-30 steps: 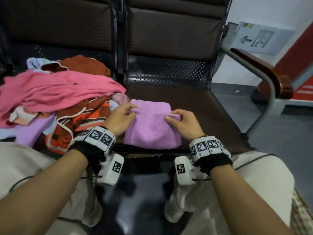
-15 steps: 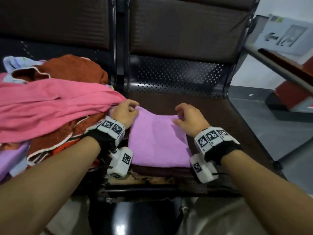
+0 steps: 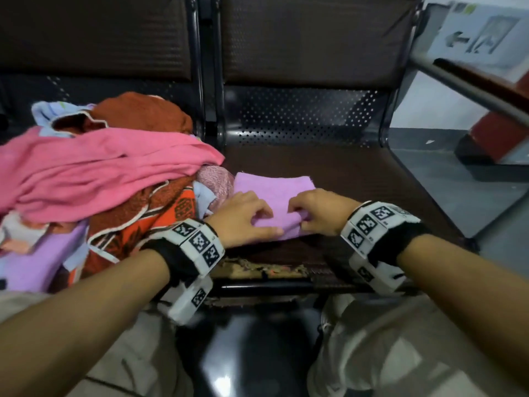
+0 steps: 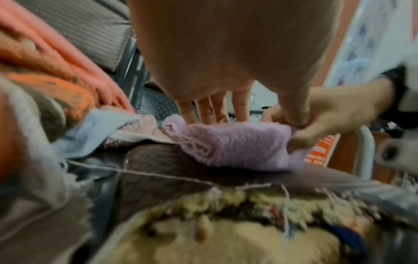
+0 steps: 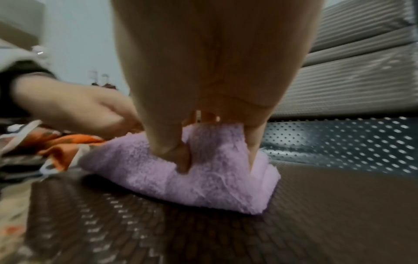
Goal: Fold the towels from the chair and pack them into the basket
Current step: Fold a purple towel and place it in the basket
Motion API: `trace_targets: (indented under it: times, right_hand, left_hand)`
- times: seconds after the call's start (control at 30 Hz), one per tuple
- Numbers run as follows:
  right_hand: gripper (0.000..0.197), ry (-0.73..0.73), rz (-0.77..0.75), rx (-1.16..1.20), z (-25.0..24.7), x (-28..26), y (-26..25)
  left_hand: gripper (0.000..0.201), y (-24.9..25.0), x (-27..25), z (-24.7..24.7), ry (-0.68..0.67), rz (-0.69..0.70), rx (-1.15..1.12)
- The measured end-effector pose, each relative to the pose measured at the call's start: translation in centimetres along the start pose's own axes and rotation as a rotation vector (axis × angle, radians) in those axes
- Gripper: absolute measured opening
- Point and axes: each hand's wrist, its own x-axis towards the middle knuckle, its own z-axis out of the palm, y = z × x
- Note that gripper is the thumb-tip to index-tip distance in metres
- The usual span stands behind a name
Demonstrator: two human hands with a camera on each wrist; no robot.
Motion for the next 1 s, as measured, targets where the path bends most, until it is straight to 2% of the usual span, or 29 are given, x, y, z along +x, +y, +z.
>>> trace_targets:
  times: [0.07,0.17,0.23,0.27,0.33,0.4,0.47,0.63,0.73,0.8,0.93,1.0]
  right_hand:
    - [0.029,0.056,0.031,0.076,-0.3,-0.4,0.1]
    - [0.022,0.103,0.027,0.149,-0.4,-1.1,-0.2]
    - [0.024,0.101,0.040,0.180,-0.4,-1.5,-0.3]
    - [0.031,0.075,0.054,0.192,-0.4,-1.7,-0.2]
    - [0.053,-0.011,0.087,0.175,-0.5,-2.0,0.0]
    - [0.060,-0.023,0.112,0.133,-0.5,-1.7,0.2]
    - [0.054,0.066,0.160,0.201,-0.6,-1.0,0.6]
    - [0.031,0.348,0.391,0.678,-0.9,0.9,2.3]
    - [0.020,0.411,0.503,0.810,-0.5,2.5,2.8]
    - [0.018,0.389,0.591,0.762,0.2,3.4,3.2]
    - [0.052,0.311,0.823,0.678,2.1,4.1,3.9]
    - [0.066,0.224,0.882,0.658,2.5,4.3,4.1]
  left_hand:
    - [0.058,0.3,-0.8,0.1,-0.060,-0.002,0.177]
    - [0.043,1.0,-1.5,-0.3,-0.007,-0.043,0.289]
    - [0.025,1.5,-1.5,-1.0,0.045,-0.072,0.219]
    - [0.019,1.7,-1.5,-1.4,0.071,-0.088,0.147]
    - [0.017,1.8,-1.2,-2.1,0.132,-0.110,0.006]
    - [0.018,1.6,-0.7,-2.6,0.207,-0.121,-0.097]
    - [0.019,1.0,-0.1,-2.9,0.273,-0.153,-0.167]
    - [0.023,-1.6,2.0,-3.0,0.350,-0.259,-0.231]
    - [0.027,-2.7,3.4,-2.6,0.375,-0.357,-0.310]
    - [0.028,-3.4,4.1,-1.8,0.378,-0.398,-0.343]
    - [0.029,-4.3,5.0,-0.3,0.394,-0.485,-0.355]
    - [0.031,-4.6,5.2,0.1,0.406,-0.504,-0.341]
